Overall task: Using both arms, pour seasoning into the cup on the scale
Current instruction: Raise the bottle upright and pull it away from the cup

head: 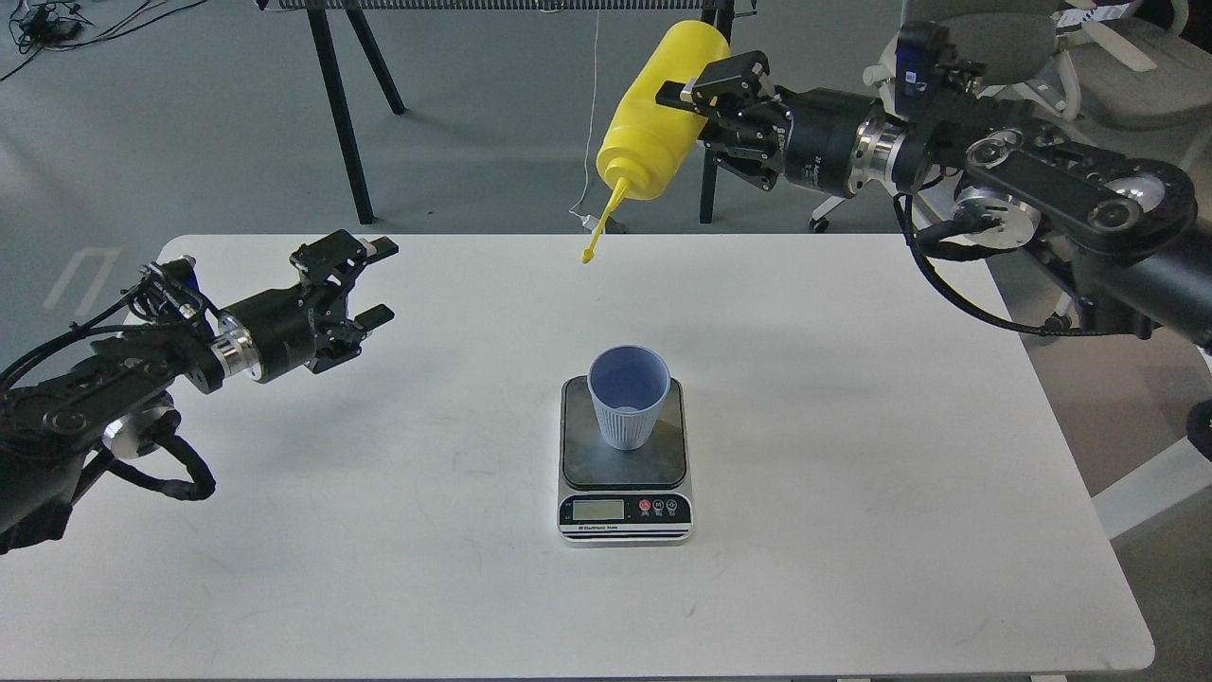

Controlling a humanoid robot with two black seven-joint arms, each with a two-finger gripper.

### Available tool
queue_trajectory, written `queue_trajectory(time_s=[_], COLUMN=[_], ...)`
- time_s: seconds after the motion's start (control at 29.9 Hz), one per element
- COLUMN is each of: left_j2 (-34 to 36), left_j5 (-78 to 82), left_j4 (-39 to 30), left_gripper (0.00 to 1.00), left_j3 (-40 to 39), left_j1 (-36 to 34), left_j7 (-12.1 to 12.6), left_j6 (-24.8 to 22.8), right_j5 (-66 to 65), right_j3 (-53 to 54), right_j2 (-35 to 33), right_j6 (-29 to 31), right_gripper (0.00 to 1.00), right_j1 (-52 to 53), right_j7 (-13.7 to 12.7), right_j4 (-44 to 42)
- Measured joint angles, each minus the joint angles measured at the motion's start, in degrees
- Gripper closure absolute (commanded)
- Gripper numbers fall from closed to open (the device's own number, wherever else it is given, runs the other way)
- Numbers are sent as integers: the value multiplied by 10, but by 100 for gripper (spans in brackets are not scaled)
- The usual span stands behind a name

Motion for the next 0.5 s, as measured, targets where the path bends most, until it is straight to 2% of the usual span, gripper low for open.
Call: queue_trajectory(time_s=[0.5], left_j2=[2], left_j5=[13], left_j4=[0], left_gripper=[0], left_j3=[1], left_j1=[-1], left_j7=[0], left_j6=[0], right_j5=[277], right_j3=[213], right_j2=[-140], right_j6=[1], right_gripper=[87], right_j1=[-205], right_j7=[-1], right_j4=[153])
